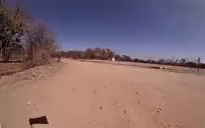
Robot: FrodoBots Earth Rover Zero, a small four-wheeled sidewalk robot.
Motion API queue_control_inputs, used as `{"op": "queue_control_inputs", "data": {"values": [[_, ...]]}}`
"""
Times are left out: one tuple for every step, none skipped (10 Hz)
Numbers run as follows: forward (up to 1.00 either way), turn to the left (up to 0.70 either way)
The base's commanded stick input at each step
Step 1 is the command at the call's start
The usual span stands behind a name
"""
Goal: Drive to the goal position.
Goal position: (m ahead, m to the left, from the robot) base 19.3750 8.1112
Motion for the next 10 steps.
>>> {"op": "queue_control_inputs", "data": {"values": [[1.00,0.00],[1.00,0.00],[1.00,0.00],[1.00,0.00],[1.00,0.00],[1.00,0.00],[1.00,0.00],[1.00,0.00],[1.00,0.00],[1.00,0.00]]}}
